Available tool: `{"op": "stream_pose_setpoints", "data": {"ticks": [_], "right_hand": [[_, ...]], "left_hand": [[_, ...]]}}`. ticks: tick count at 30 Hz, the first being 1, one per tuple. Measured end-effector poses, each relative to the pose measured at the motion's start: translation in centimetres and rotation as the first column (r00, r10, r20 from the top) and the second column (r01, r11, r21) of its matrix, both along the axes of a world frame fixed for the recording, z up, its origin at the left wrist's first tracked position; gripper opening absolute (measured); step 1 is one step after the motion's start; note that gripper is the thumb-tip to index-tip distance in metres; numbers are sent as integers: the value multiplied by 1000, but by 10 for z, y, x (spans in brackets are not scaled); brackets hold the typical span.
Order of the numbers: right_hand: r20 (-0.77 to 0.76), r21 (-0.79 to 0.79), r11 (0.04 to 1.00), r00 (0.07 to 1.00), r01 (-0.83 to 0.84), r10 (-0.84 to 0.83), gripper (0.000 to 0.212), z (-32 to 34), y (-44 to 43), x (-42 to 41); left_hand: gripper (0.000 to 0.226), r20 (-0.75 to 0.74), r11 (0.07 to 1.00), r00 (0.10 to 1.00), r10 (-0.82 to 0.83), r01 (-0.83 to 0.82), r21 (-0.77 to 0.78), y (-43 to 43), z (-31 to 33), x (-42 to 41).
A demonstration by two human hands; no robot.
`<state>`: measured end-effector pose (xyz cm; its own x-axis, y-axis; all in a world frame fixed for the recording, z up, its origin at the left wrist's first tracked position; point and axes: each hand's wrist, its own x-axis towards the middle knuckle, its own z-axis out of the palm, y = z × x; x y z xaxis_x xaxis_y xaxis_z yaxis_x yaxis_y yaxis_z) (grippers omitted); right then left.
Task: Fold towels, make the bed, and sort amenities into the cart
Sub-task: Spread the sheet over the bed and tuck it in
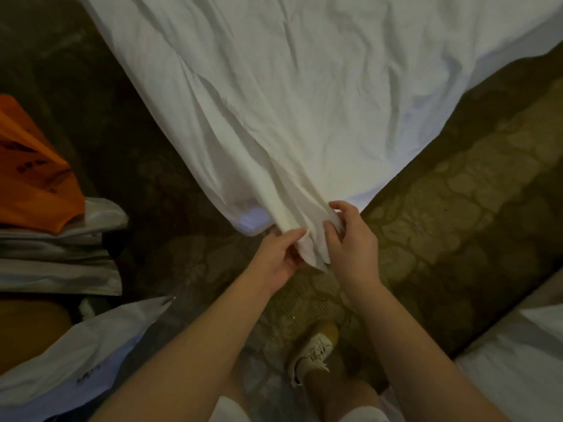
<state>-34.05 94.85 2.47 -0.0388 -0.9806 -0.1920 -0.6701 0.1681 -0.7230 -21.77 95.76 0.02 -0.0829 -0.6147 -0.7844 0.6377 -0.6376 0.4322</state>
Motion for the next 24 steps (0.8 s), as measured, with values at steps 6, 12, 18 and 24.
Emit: {"op": "stream_pose_setpoints", "data": {"ticks": [6, 12, 18, 24], "right_hand": [[-25, -111, 990, 996, -88, 86, 28, 61, 20, -16], [-39, -357, 924, 991, -136, 131, 23, 125, 23, -20], [-92, -655, 753, 996, -67, 9, 12, 197, -15, -31], [-210, -595, 745, 953, -302, 219, 8, 225, -33, -21]], "left_hand": [[21, 0, 999, 1000, 16, -16, -32, 25, 72, -17], [30, 319, 982, 948, -20, 79, -171, 18, 154, -37], [22, 482, 960, 874, 62, 80, -268, -5, 226, -46], [21, 162, 924, 980, 117, -47, -380, -23, 269, -39]]}}
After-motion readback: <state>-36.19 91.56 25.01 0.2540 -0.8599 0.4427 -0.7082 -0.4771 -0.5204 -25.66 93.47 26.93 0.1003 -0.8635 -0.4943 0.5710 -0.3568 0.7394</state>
